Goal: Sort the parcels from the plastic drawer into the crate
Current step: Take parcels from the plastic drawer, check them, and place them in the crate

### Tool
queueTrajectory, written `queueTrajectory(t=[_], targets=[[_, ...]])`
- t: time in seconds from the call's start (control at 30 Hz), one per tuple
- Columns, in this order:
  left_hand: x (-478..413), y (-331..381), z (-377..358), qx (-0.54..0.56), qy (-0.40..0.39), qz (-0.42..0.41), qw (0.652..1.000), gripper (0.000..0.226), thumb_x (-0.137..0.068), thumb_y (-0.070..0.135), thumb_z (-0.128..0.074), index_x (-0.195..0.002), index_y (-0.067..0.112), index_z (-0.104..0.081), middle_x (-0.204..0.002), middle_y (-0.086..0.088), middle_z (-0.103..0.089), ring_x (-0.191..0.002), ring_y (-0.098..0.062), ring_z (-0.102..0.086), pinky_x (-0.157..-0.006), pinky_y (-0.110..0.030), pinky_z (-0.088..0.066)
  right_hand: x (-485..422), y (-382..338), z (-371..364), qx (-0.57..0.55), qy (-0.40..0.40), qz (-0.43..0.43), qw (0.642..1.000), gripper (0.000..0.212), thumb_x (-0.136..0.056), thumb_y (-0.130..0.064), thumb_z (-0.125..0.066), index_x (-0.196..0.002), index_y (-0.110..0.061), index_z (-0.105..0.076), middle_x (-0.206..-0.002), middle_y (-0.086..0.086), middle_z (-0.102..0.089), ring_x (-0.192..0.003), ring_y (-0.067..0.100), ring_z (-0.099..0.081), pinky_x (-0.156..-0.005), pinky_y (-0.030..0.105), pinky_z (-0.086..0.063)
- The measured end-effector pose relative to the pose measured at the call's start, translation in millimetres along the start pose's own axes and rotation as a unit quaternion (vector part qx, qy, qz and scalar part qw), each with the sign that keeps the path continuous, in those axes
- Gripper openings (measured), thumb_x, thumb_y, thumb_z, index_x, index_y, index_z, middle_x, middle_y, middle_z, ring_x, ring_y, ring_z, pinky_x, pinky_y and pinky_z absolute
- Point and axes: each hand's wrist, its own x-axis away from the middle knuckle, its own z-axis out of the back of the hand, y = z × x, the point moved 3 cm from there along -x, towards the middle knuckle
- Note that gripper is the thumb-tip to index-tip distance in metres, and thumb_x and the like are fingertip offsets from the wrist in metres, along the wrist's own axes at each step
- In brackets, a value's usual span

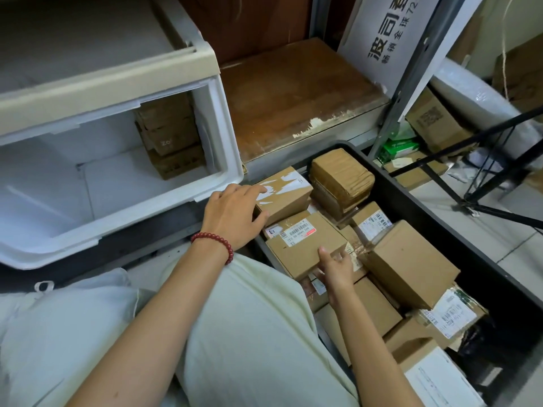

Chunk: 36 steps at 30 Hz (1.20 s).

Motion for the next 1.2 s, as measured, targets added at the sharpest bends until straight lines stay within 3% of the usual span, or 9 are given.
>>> queueTrajectory(t=[0.17, 0.27, 0.37, 0.47, 0.53, 0.73, 0.9, 1.1, 1.2], targets=[[-2.2, -10.3, 4.7, -0.019, 0.005, 0.007, 1.0, 0.044, -0.095, 0.046, -0.046, -0.136, 0.031, -0.042, -0.135, 0.007, -0.052, -0.127, -0.016, -0.041, -0.099, -0.036, -0.034, -7.9, -2.8, -33.1, 0.102, 0.001, 0.001, 0.995, 0.073, -0.074, -0.011, -0.081, -0.134, -0.007, -0.04, -0.119, 0.01, -0.061, -0.113, 0.03, -0.059, -0.099, 0.045, -0.048], [-1.1, -23.8, 9.0, -0.014, 0.016, 0.043, 0.999, 0.043, -0.095, 0.046, -0.045, -0.135, 0.031, -0.044, -0.133, 0.007, -0.054, -0.126, -0.017, -0.043, -0.099, -0.038, -0.034, -1.9, -9.5, -50.3, 0.181, 0.005, -0.015, 0.983, 0.074, -0.071, -0.018, -0.083, -0.13, -0.002, -0.042, -0.123, 0.016, -0.058, -0.116, 0.033, -0.055, -0.098, 0.041, -0.048], [3.7, -34.6, 14.6, -0.006, 0.045, 0.07, 0.997, 0.044, -0.094, 0.046, -0.046, -0.135, 0.03, -0.045, -0.133, 0.006, -0.055, -0.126, -0.018, -0.043, -0.1, -0.039, -0.035, 11.1, -14.4, -62.6, 0.249, -0.015, -0.018, 0.968, 0.098, -0.074, -0.032, -0.081, -0.146, 0.001, -0.024, -0.152, 0.019, -0.027, -0.137, 0.036, -0.032, -0.111, 0.042, -0.035], [14.8, -50.1, 23.1, -0.012, 0.064, 0.079, 0.995, 0.046, -0.093, 0.046, -0.048, -0.136, 0.029, -0.045, -0.133, 0.005, -0.055, -0.126, -0.019, -0.044, -0.099, -0.039, -0.034, 28.0, -31.5, -69.8, 0.333, -0.016, 0.106, 0.937, 0.098, -0.085, -0.038, -0.07, -0.154, -0.007, -0.007, -0.161, 0.012, 0.001, -0.149, 0.027, 0.0, -0.119, 0.037, -0.01], [26.3, -65.6, 28.6, -0.019, 0.062, 0.091, 0.994, 0.047, -0.093, 0.045, -0.049, -0.137, 0.029, -0.045, -0.134, 0.004, -0.055, -0.126, -0.021, -0.044, -0.098, -0.04, -0.034, 39.8, -47.6, -79.4, 0.347, -0.038, 0.19, 0.918, 0.089, -0.086, -0.04, -0.068, -0.153, -0.011, -0.016, -0.162, 0.009, -0.003, -0.149, 0.025, -0.001, -0.119, 0.036, -0.011], [55.9, -113.8, 59.0, -0.044, 0.039, 0.135, 0.989, 0.053, -0.092, 0.046, -0.049, -0.141, 0.027, -0.039, -0.139, -0.002, -0.051, -0.129, -0.024, -0.043, -0.1, -0.044, -0.037, 83.0, -95.4, -151.3, 0.359, -0.178, 0.315, 0.86, 0.07, -0.088, -0.041, -0.064, -0.146, -0.014, -0.035, -0.159, 0.008, -0.017, -0.147, 0.022, -0.014, -0.116, 0.035, -0.018], [73.0, -151.2, 87.5, -0.078, 0.051, 0.151, 0.984, 0.056, -0.092, 0.045, -0.05, -0.143, 0.027, -0.037, -0.142, -0.003, -0.048, -0.132, -0.025, -0.04, -0.101, -0.044, -0.035, 130.0, -102.2, -227.8, 0.391, -0.249, 0.392, 0.795, 0.073, -0.089, -0.039, -0.063, -0.147, -0.011, -0.031, -0.159, 0.013, -0.013, -0.147, 0.025, -0.011, -0.115, 0.033, -0.017], [88.8, -187.1, 79.6, -0.038, 0.04, 0.226, 0.973, 0.057, -0.092, 0.045, -0.051, -0.143, 0.026, -0.034, -0.141, -0.004, -0.048, -0.129, -0.031, -0.042, -0.097, -0.046, -0.039, 126.6, -79.0, -269.9, 0.452, -0.228, 0.4, 0.764, 0.079, -0.088, -0.039, -0.065, -0.148, -0.009, -0.024, -0.159, 0.018, -0.002, -0.148, 0.028, -0.005, -0.116, 0.033, -0.018], [76.2, -195.8, 85.5, -0.019, 0.088, 0.231, 0.969, 0.056, -0.093, 0.044, -0.05, -0.143, 0.025, -0.035, -0.139, -0.006, -0.05, -0.127, -0.031, -0.043, -0.096, -0.047, -0.04, 110.0, -88.3, -276.0, 0.457, -0.193, 0.417, 0.762, 0.079, -0.088, -0.039, -0.064, -0.149, -0.009, -0.022, -0.158, 0.018, 0.0, -0.147, 0.031, -0.005, -0.116, 0.033, -0.016]])
